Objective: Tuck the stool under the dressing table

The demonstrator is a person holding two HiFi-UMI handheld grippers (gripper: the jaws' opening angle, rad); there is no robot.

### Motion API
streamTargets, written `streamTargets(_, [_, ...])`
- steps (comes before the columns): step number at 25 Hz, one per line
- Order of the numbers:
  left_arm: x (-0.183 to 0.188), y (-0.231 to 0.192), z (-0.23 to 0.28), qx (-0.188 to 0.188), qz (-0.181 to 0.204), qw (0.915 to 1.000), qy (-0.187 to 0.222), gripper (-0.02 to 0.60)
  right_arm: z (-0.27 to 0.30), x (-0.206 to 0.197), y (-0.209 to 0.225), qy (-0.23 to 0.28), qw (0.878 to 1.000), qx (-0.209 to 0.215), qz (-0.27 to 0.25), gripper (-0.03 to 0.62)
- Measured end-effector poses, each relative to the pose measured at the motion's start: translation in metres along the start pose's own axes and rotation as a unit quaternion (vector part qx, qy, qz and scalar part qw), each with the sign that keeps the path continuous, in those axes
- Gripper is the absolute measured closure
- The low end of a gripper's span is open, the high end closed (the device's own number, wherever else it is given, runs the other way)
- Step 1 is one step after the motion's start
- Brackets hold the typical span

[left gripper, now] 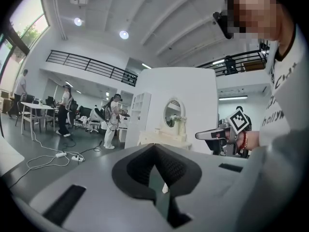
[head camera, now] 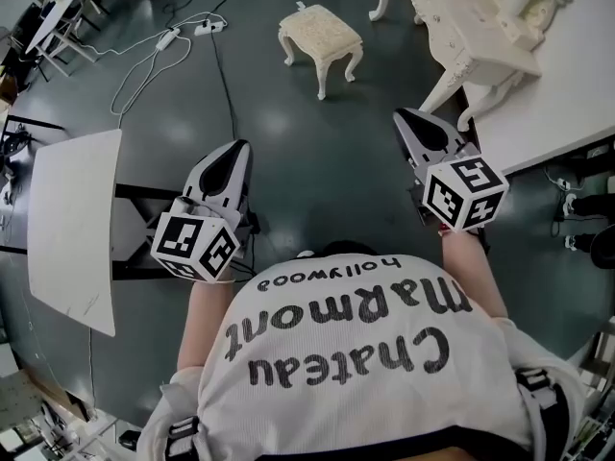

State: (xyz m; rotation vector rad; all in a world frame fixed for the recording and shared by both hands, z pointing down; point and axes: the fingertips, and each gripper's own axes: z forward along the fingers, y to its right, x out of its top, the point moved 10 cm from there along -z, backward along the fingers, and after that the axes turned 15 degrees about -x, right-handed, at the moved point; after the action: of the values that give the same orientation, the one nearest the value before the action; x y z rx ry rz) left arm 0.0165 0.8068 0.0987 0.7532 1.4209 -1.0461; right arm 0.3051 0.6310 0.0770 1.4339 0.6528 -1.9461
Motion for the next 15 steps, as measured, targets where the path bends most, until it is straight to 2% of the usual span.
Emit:
streamTargets(4, [0.005,-0.013,-0.007,-0.004,0.001,1.0,0.005,0.558,0.009,0.007,-0.008,0.01,1.0,0.007,0.027,0.566])
streamTargets(9, [0.004,-0.028,-0.019,-0.015,0.005,0.9998,0.013,0.558,0.019,0.002,-0.027,0.015,1.0,-0.001,0.015,0.566])
streamTargets(15, [-0.006,-0.044,-0.025,-0.012,-0.015,0.9996,0.021,0.558,0.029,-0.012,-0.043,-0.008,1.0,0.014,-0.006,0.566])
